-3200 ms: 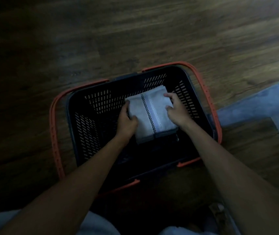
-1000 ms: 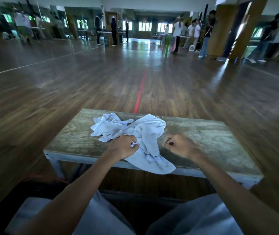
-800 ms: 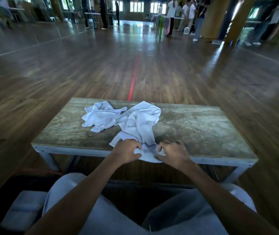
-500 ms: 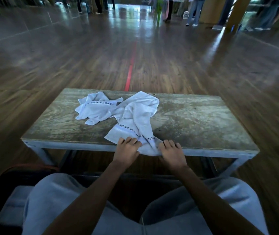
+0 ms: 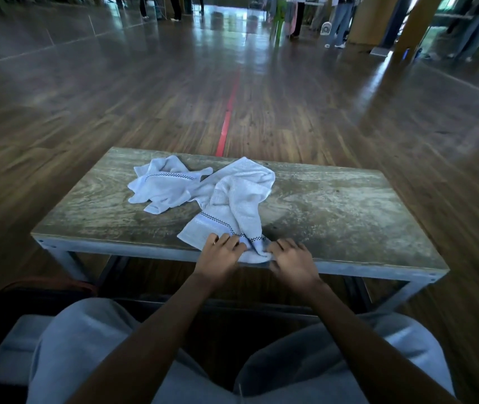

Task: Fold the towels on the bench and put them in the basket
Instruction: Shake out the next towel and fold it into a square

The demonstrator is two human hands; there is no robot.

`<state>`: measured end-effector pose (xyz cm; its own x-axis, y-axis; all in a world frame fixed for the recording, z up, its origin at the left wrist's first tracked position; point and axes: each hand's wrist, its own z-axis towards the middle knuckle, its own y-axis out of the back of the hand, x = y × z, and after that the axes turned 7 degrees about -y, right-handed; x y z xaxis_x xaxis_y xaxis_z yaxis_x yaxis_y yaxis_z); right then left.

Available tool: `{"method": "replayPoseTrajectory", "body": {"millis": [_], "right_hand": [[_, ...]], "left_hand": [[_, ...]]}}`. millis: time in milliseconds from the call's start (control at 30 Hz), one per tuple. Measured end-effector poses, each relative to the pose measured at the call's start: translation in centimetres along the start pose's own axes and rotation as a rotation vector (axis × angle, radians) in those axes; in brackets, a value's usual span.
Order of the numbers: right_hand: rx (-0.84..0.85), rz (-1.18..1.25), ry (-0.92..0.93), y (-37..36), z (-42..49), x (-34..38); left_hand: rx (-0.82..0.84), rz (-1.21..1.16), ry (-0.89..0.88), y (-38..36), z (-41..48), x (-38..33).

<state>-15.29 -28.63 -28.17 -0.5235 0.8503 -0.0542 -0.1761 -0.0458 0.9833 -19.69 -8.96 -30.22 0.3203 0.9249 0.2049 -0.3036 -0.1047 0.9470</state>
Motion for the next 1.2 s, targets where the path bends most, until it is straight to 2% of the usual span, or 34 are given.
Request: {"method": "replayPoseTrajectory", "body": {"millis": [100,200,367,433,533,667,767,967,1100,1200], "right_hand": [[-0.018,0.198,-0.051,1.8,0.0,-0.4],[0.012,0.29,-0.069,3.4,0.7,-1.1],[-0.032,0.424,-0.04,8.3,3.1,-2.0],[-0.062,0.42,-0.026,11.3,4.4,-2.4],[-0.091,0.365,-0.028,16.9,6.5,-3.2],[-0.155,0.25,-0.015,25.0,8.8,-4.7],[-0.145,0.183,-0.024,29.6,10.2,-6.5],[-0.24,0.217,-0.039,38.2,11.6,-9.1],[-0.387,0.298,-0.008,43.6,11.5,-9.5],[-0.325,0.217,-0.016,47.3,11.9,-9.3]], "left_hand": [[-0.101,-0.125,0.024,0.5,0.0,0.6],[-0.215,-0.241,0.019,2.1,0.7,2.0],[-0.319,-0.245,-0.002,8.7,2.9,5.1],[-0.346,-0.182,-0.031,12.0,4.1,6.5],[-0.205,-0.054,-0.019,17.3,5.6,8.9],[-0.086,0.07,0.135,23.6,7.3,12.1],[-0.079,0.025,0.206,27.3,8.0,14.1],[-0.156,0.048,0.265,35.3,8.5,17.2],[-0.306,-0.059,0.296,41.2,8.3,19.0],[-0.386,-0.199,0.29,45.4,8.6,20.2]]}}
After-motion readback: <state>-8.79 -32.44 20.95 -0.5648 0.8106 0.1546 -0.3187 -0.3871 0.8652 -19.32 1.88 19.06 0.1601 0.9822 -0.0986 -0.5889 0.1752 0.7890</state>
